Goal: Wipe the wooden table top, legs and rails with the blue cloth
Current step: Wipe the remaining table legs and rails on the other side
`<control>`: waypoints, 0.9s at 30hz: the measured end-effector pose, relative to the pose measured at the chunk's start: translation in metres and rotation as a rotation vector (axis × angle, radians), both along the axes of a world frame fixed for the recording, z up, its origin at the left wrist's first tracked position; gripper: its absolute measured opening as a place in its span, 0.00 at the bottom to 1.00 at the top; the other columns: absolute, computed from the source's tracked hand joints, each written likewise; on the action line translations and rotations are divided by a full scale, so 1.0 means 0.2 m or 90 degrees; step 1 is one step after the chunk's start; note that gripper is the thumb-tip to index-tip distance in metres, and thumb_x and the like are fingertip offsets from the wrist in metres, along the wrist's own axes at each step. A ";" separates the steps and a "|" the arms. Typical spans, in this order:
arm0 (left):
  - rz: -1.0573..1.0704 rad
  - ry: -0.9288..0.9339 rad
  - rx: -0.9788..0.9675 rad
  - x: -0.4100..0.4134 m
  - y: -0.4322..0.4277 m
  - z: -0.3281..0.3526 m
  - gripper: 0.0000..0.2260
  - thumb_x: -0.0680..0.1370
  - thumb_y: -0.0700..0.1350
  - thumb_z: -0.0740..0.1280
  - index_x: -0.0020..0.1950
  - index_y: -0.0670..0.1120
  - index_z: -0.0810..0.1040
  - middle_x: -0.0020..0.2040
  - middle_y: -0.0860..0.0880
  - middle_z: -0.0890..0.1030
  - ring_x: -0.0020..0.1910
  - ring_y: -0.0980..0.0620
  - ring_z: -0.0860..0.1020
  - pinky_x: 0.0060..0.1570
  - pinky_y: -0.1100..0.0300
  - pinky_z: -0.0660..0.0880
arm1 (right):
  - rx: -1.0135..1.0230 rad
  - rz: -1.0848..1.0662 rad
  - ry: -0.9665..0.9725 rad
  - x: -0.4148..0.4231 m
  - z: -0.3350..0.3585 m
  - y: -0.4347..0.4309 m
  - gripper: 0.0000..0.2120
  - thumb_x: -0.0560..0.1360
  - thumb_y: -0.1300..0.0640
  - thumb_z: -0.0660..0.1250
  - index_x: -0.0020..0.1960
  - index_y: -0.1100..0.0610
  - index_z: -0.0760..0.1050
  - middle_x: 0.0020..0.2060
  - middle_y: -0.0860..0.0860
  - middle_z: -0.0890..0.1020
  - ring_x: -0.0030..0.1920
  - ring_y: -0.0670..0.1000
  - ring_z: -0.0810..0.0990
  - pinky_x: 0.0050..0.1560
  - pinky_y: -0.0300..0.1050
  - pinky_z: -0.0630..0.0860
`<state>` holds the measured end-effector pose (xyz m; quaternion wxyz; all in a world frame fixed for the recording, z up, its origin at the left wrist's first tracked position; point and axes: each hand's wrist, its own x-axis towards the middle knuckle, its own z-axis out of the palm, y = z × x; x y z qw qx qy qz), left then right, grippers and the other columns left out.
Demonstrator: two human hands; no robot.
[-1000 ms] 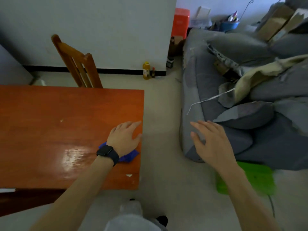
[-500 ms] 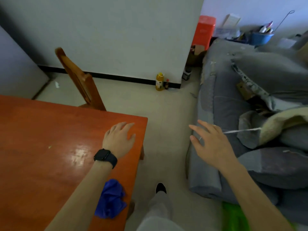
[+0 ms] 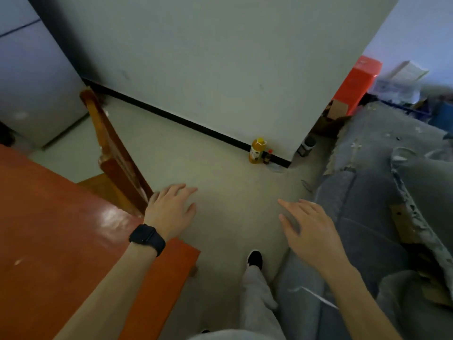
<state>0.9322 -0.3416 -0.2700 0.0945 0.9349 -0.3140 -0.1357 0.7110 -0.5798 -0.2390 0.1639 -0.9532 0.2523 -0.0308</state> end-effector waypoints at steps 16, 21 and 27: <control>0.689 -0.162 -0.148 0.71 -0.02 0.20 0.18 0.79 0.50 0.66 0.69 0.52 0.73 0.65 0.47 0.75 0.61 0.46 0.74 0.54 0.50 0.76 | 0.068 0.597 -0.019 2.09 0.13 -0.46 0.19 0.80 0.43 0.55 0.68 0.45 0.72 0.59 0.41 0.79 0.61 0.46 0.73 0.64 0.44 0.70; 0.892 -0.077 -0.162 0.91 0.10 0.08 0.19 0.82 0.55 0.59 0.72 0.54 0.69 0.68 0.49 0.74 0.63 0.48 0.73 0.58 0.50 0.75 | 0.046 0.790 -0.008 2.71 0.09 -0.15 0.21 0.80 0.41 0.54 0.70 0.45 0.71 0.63 0.42 0.77 0.65 0.46 0.71 0.66 0.49 0.71; 0.988 0.024 -0.147 1.23 0.08 0.05 0.20 0.81 0.64 0.53 0.68 0.58 0.71 0.63 0.53 0.77 0.57 0.53 0.76 0.55 0.52 0.77 | 0.007 0.973 -0.016 3.27 0.13 0.24 0.20 0.80 0.45 0.59 0.71 0.45 0.70 0.67 0.43 0.74 0.69 0.46 0.66 0.70 0.45 0.65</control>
